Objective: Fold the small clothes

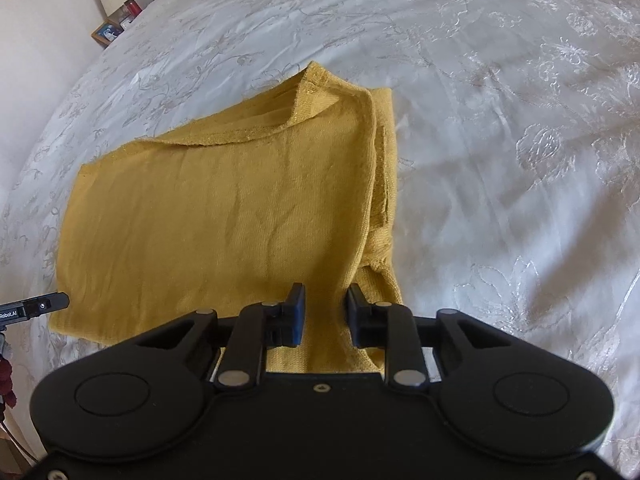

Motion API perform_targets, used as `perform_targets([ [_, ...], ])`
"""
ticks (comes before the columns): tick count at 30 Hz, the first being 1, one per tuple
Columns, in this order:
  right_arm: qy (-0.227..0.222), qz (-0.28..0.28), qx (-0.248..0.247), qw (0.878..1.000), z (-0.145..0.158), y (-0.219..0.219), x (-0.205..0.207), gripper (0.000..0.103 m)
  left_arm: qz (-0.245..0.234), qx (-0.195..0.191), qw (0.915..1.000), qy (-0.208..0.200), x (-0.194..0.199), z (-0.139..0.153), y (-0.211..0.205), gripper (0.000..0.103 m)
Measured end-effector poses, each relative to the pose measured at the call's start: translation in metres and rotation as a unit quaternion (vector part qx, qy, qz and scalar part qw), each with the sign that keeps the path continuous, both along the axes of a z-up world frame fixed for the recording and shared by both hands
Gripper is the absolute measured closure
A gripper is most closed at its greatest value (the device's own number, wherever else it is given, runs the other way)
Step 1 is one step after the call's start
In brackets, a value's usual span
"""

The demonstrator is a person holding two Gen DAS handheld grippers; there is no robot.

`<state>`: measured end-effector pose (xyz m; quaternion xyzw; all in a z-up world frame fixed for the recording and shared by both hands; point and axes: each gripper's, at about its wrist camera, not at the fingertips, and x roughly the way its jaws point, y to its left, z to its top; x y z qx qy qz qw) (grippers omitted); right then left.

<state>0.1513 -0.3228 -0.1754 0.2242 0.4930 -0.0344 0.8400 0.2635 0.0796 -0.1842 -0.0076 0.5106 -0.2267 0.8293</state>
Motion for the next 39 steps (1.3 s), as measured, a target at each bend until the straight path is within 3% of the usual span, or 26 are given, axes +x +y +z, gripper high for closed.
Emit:
perform_targets([
  [4, 0.000, -0.008, 0.012, 1.000, -0.001, -0.002, 0.000, 0.069, -0.013, -0.023, 0.9996, -0.008, 0.001, 0.002, -0.003, 0.048],
  [5, -0.001, -0.010, 0.016, 1.000, -0.001, -0.002, 0.000, 0.069, -0.019, -0.032, 0.9992, -0.010, 0.001, 0.003, -0.003, 0.065],
  [6, -0.003, -0.012, 0.018, 1.000, 0.000, -0.003, 0.000, 0.074, -0.028, -0.042, 0.9987, -0.010, 0.001, 0.004, -0.004, 0.077],
  [7, -0.006, -0.013, 0.020, 1.000, 0.001, -0.003, -0.001, 0.085, -0.034, -0.039, 0.9986, -0.010, 0.001, 0.005, -0.006, 0.098],
  [8, -0.010, -0.011, 0.022, 1.000, 0.002, -0.003, -0.002, 0.093, -0.037, -0.033, 0.9987, -0.012, 0.000, 0.007, -0.008, 0.100],
  [11, -0.035, -0.009, 0.030, 0.999, 0.016, -0.006, -0.010, 0.093, -0.037, -0.071, 0.9967, -0.008, -0.001, 0.016, 0.004, 0.100],
  [15, -0.056, -0.025, 0.036, 0.997, 0.035, -0.017, -0.029, 0.093, -0.022, -0.077, 0.9968, 0.000, 0.002, 0.027, 0.030, 0.100],
  [20, 0.005, -0.030, 0.016, 0.999, 0.009, -0.026, -0.027, 0.093, -0.032, -0.015, 0.9988, 0.034, 0.012, 0.008, 0.042, 0.099],
  [22, 0.033, -0.041, 0.011, 0.999, -0.002, -0.028, -0.023, 0.084, -0.039, 0.029, 0.9979, 0.042, 0.016, 0.002, 0.038, 0.099],
  [24, 0.030, -0.051, -0.001, 0.998, 0.002, -0.026, -0.021, 0.079, -0.029, 0.069, 0.9967, 0.033, 0.017, 0.003, 0.035, 0.098],
  [25, 0.025, -0.054, -0.010, 0.998, 0.007, -0.024, -0.020, 0.066, -0.012, 0.072, 0.9971, 0.020, 0.017, 0.008, 0.037, 0.097],
  [27, 0.005, -0.047, -0.043, 0.998, 0.021, -0.018, -0.018, 0.055, 0.026, 0.073, 0.9967, -0.027, 0.014, 0.026, 0.040, 0.081],
  [28, -0.008, -0.038, -0.064, 0.997, 0.028, -0.014, -0.015, 0.049, 0.038, 0.068, 0.9956, -0.051, 0.013, 0.035, 0.038, 0.060],
  [29, -0.023, -0.027, -0.081, 0.996, 0.035, -0.009, -0.012, 0.047, 0.042, 0.049, 0.9948, -0.079, 0.012, 0.045, 0.034, 0.046],
  [31, -0.053, 0.001, -0.100, 0.994, 0.045, 0.000, -0.001, 0.029, 0.026, 0.017, 0.9938, -0.106, 0.014, 0.055, 0.020, 0.037],
  [33, -0.075, 0.031, -0.096, 0.992, 0.046, 0.009, 0.015, 0.019, 0.001, 0.017, 0.9940, -0.108, 0.020, 0.054, -0.003, 0.034],
  [36, -0.086, 0.073, -0.081, 0.990, 0.040, 0.026, 0.042, 0.018, -0.033, 0.017, 0.9958, -0.084, 0.038, 0.038, -0.037, 0.028],
  [39, -0.093, 0.108, -0.072, 0.987, 0.031, 0.044, 0.067, 0.016, -0.031, 0.039, 0.9953, -0.084, 0.051, 0.022, -0.060, 0.019],
])
